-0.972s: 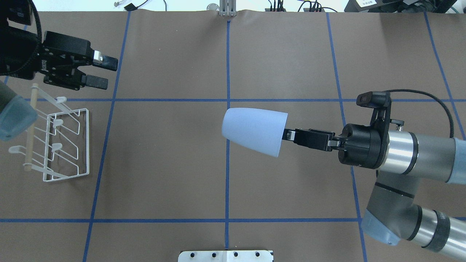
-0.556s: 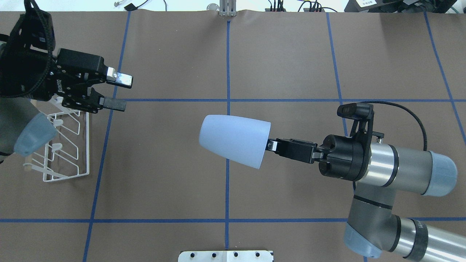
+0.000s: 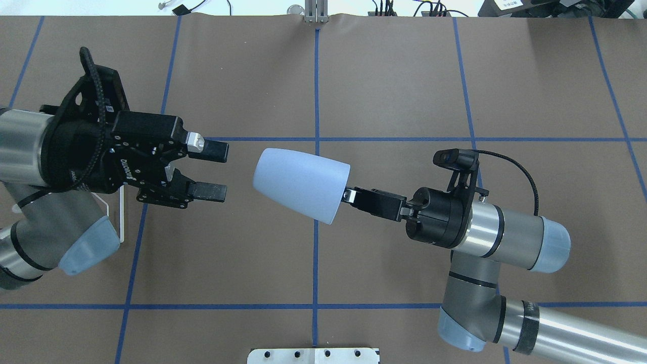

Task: Hang cup on cup holder
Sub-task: 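Grasp the cup's open end with the left gripper beside the right gripper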

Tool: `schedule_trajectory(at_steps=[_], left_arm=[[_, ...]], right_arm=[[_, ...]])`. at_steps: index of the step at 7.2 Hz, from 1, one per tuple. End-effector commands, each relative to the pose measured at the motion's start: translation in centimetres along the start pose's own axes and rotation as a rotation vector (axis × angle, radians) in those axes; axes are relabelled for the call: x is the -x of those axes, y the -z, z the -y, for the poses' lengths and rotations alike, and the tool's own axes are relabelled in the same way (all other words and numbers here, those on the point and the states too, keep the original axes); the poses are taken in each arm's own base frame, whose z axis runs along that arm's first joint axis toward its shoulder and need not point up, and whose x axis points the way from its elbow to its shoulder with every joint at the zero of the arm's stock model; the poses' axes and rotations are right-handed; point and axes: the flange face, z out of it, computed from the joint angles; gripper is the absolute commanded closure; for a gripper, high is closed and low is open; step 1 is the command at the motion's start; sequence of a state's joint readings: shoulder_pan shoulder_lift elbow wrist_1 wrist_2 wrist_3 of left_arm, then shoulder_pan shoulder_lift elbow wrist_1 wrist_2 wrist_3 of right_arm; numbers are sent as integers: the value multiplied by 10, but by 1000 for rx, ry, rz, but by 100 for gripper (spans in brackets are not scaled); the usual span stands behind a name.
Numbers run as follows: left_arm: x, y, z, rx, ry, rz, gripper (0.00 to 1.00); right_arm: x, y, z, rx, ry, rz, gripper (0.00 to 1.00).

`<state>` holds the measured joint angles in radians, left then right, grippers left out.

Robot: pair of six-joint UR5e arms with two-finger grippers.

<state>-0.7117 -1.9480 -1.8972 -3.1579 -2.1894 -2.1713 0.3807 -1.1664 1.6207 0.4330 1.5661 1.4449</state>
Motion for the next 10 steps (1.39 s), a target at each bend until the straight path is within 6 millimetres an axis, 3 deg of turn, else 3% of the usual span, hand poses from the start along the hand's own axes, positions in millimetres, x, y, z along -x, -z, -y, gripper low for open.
schedule_trajectory(at_steps=[1,6,8,9,10], left_arm=[[4,-4,0,-1,9,-1,2],[7,-7,0,2,15,3,2],[8,-8,-1,6,15,3,2],[8,-9,-2,7,16,2,4],[9,-9,-2,8,17,3,15]], right_arm=[[5,-7,-2,-1,-5,19,100],[6,-22,-31,-16,-24,26,100],[8,-29,-34,-29,-29,29,100],[9,-29,-35,-28,-30,31,100],[10,-31,-35,-29,-31,34,100]])
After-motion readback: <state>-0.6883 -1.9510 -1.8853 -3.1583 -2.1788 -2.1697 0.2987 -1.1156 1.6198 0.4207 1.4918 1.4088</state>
